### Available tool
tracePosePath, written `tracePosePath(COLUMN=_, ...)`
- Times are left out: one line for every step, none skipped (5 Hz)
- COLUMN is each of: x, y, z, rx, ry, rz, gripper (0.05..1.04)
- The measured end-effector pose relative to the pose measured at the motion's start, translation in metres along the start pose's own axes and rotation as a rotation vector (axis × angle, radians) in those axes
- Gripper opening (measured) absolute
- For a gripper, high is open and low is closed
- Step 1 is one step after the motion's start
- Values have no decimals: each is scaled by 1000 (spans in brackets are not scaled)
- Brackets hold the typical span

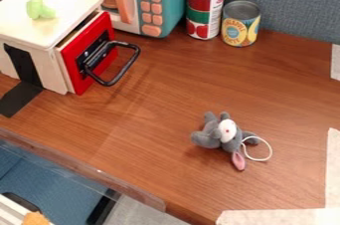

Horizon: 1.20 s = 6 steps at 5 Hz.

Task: Open the drawer

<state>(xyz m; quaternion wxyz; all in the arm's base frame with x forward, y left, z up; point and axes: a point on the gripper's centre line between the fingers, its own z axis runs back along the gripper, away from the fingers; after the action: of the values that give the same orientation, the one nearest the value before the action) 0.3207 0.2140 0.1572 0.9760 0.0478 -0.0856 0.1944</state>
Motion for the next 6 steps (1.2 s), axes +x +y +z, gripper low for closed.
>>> tracePosePath(x=-5, y=-2, z=-16, rx=-9, ry=47, rz=-6, gripper=1001)
tracePosePath(x=-25, y=-48, z=-23, rx=-34, ry=81, rz=-132, gripper=1001)
tracePosePath(x=-39, y=-94, z=-21, rx=-40, ry=67, rz=-252, gripper=1001)
tracePosePath(x=-46, y=-116, z=-31, rx=-7, ry=56, rz=-298, gripper=1001)
tracePosePath(x=-48, y=-138, z=-65, rx=129, ry=24, rz=-332, gripper=1001)
tracePosePath(x=-42, y=-127, z=-108, rx=279, ry=4, rz=-324, gripper=1001)
